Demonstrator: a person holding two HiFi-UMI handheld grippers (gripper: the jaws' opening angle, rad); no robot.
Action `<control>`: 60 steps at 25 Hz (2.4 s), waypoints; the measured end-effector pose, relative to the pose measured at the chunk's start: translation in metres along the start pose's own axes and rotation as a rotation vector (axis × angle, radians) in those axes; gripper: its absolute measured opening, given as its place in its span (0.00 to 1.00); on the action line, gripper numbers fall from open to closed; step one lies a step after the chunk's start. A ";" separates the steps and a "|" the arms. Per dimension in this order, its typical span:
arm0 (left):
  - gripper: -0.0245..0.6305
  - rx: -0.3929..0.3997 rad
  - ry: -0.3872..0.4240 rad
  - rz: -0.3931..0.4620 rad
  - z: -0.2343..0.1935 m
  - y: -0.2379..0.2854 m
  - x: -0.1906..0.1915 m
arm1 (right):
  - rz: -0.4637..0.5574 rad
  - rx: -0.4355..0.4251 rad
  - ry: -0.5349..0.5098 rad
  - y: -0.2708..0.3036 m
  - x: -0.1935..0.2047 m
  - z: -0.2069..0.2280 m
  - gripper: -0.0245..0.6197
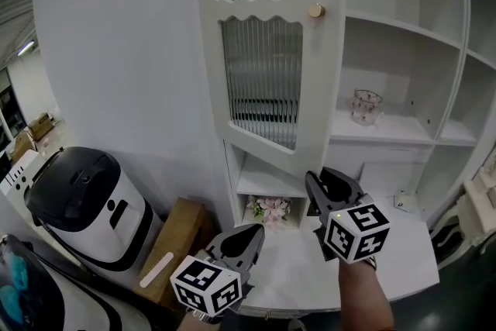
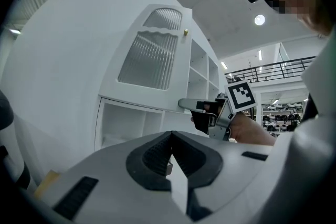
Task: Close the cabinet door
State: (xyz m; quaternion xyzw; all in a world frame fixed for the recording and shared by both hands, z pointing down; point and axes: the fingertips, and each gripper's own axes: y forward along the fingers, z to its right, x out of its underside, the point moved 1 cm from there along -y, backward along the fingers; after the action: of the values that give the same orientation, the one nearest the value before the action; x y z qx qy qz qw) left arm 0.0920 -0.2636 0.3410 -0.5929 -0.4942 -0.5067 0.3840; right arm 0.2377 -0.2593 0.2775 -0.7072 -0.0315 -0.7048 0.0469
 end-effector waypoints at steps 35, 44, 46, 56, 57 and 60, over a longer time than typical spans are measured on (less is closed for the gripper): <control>0.04 -0.092 -0.012 -0.025 -0.030 0.083 0.006 | -0.013 0.032 -0.046 0.078 0.001 0.109 0.24; 0.04 -0.126 -0.019 -0.018 -0.038 0.086 0.007 | -0.017 0.054 -0.078 0.090 0.001 0.118 0.25; 0.04 -0.130 -0.021 -0.016 -0.039 0.087 0.007 | -0.017 0.051 -0.080 0.092 0.002 0.118 0.25; 0.04 -0.164 -0.022 -0.027 -0.039 0.076 0.007 | -0.016 0.055 -0.066 0.091 0.001 0.120 0.25; 0.04 -0.170 -0.019 -0.027 -0.039 0.073 0.006 | -0.020 0.060 -0.061 0.091 0.002 0.121 0.24; 0.04 -0.188 -0.006 -0.016 -0.036 0.059 0.000 | -0.041 0.086 -0.049 0.085 0.007 0.126 0.24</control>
State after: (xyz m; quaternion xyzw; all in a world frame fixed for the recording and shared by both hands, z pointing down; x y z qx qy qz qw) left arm 0.1415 -0.3104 0.3506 -0.6240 -0.4504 -0.5521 0.3208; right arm 0.3721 -0.3304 0.2819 -0.7207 -0.0772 -0.6861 0.0620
